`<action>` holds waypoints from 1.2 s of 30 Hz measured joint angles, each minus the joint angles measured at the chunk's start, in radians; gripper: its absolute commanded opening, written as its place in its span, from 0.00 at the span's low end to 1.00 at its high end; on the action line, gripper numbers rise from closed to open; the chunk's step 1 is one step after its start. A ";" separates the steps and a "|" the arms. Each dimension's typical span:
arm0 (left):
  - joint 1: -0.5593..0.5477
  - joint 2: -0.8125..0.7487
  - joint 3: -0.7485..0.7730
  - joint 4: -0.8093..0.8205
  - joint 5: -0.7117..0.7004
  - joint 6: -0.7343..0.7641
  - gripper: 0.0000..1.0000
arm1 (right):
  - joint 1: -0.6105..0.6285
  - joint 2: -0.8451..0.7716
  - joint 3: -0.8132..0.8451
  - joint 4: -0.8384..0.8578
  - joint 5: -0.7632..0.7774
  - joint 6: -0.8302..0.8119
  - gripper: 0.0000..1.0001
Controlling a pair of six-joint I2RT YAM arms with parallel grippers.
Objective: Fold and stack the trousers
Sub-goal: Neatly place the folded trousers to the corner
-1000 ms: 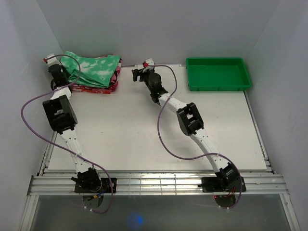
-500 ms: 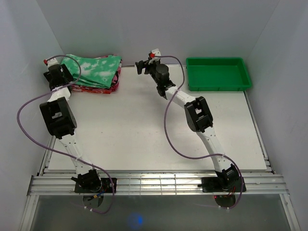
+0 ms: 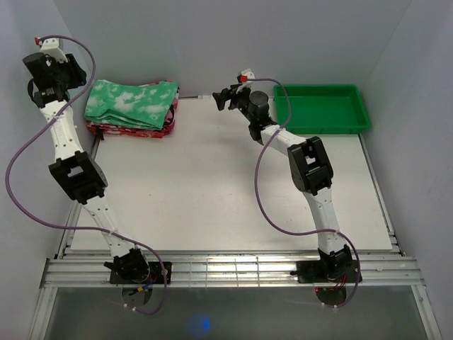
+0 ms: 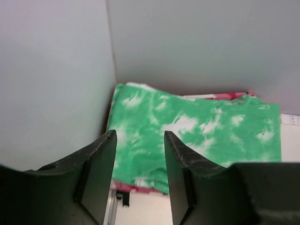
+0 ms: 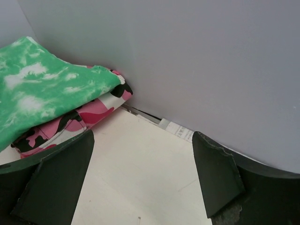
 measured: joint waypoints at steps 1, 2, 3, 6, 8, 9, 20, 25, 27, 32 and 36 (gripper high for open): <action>-0.004 0.038 0.056 0.003 0.027 0.000 0.54 | -0.006 -0.009 -0.020 0.000 -0.010 0.004 0.90; -0.011 0.071 0.091 0.009 0.049 0.000 0.54 | -0.011 -0.019 -0.042 0.000 -0.017 0.009 0.90; -0.019 0.105 0.107 0.014 0.068 0.000 0.55 | -0.013 -0.027 -0.061 -0.002 -0.025 0.010 0.90; -0.048 0.193 0.104 0.013 0.105 0.002 0.54 | -0.016 -0.058 -0.129 -0.003 -0.047 0.014 0.90; -0.072 0.249 0.072 0.016 0.113 0.004 0.52 | -0.017 -0.079 -0.167 -0.005 -0.062 0.014 0.90; -0.080 0.271 0.043 0.013 0.113 0.005 0.51 | -0.018 -0.093 -0.190 -0.007 -0.067 0.013 0.90; -0.094 0.059 -0.432 0.072 0.062 0.054 0.65 | -0.047 -0.269 -0.343 -0.042 -0.099 -0.012 0.90; -0.089 -0.093 -0.557 0.030 0.050 0.067 0.69 | -0.063 -0.338 -0.347 -0.101 -0.101 -0.041 0.90; -0.090 -0.121 -0.562 0.006 0.057 0.077 0.68 | -0.071 -0.375 -0.355 -0.137 -0.101 -0.052 0.90; -0.094 -0.153 -0.543 -0.108 0.087 0.079 0.98 | -0.101 -0.476 -0.357 -0.313 -0.103 -0.066 0.90; -0.122 -0.151 -0.465 -0.285 0.107 0.110 0.98 | -0.161 -0.593 -0.382 -0.515 -0.095 -0.074 0.90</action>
